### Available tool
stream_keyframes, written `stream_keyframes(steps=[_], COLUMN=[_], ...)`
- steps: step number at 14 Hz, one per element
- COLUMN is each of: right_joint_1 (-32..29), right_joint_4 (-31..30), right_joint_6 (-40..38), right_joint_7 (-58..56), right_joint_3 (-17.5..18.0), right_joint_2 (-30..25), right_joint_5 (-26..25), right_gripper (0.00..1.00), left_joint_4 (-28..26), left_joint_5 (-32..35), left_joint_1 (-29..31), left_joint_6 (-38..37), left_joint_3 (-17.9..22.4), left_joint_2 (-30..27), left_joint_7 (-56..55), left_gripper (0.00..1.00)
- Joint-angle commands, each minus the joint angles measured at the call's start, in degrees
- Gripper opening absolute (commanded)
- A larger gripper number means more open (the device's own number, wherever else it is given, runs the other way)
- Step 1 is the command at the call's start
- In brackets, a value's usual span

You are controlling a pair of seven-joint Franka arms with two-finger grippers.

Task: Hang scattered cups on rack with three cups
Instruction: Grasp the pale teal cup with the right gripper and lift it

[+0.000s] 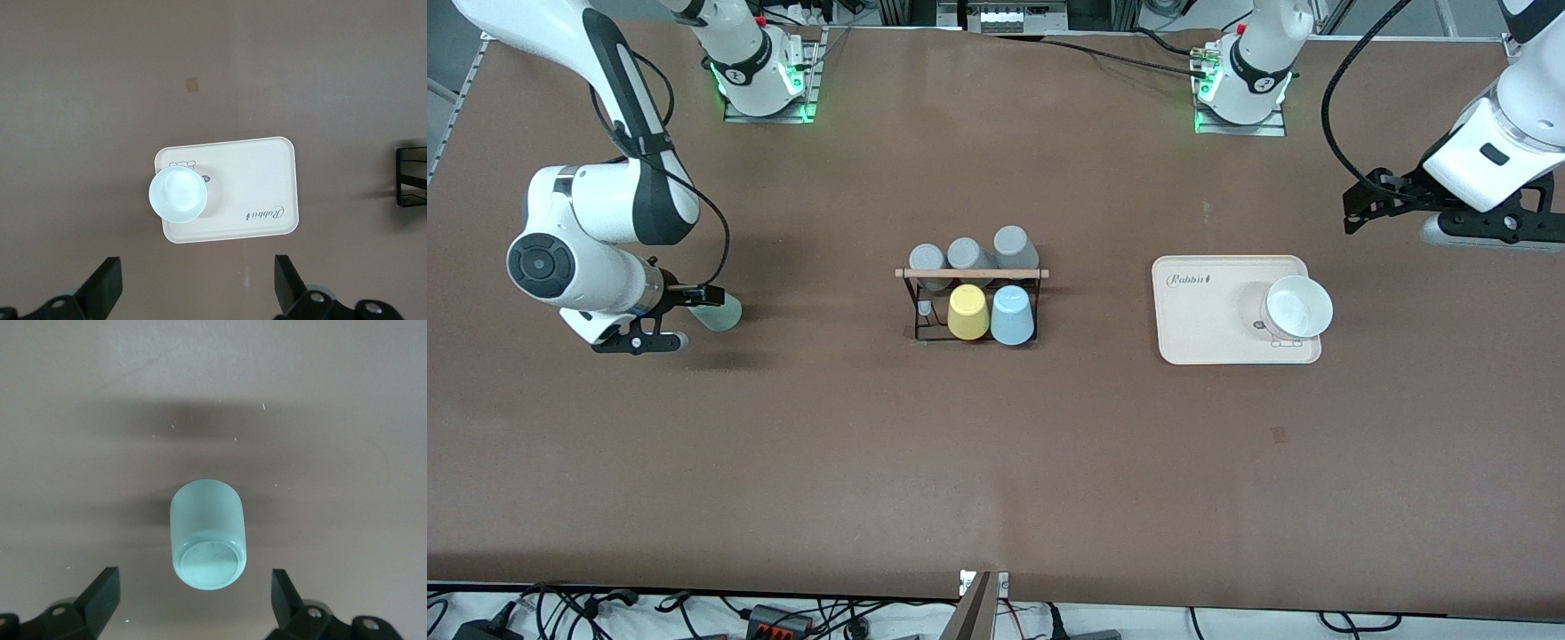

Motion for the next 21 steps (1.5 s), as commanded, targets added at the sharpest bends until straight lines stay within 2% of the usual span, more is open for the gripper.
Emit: stream_keyframes(steps=[1,8,16,18,20,21], right_joint_1=[-0.4,-1.5,-1.8,-1.8,-1.8,-1.8], right_joint_4=[-1.6,-5.1,-5.0,-4.8,-4.6,-4.5], right_joint_6=[1.4,7.2,8.0,7.9,7.7,7.4], right_joint_7=[0.9,0.9,0.9,0.9,0.9,0.9], right_joint_3=[0.1,0.1,0.1,0.1,0.1,0.1], right_joint_2=[0.0,1.8,3.6,3.7,3.7,3.5], right_joint_5=[1.5,1.9,2.0,2.0,2.0,2.1], right_gripper=[1.0,1.0,1.0,0.77,0.45,0.33], left_joint_4=[1.3,1.3,1.2,1.3,1.3,1.3], left_joint_5=[1.4,1.4,1.4,1.4,1.4,1.4], left_joint_1=[-0.6,0.0,1.3,1.3,1.3,1.4], left_joint_6=[-1.2,-1.2,-1.8,-1.9,-1.9,-1.9], left_joint_3=[0.0,0.7,1.0,1.0,1.0,1.0], left_joint_2=[0.2,0.6,0.7,0.7,0.8,0.8], left_joint_7=[0.9,1.5,1.7,1.7,1.7,1.7], left_gripper=[1.0,1.0,1.0,1.0,1.0,1.0])
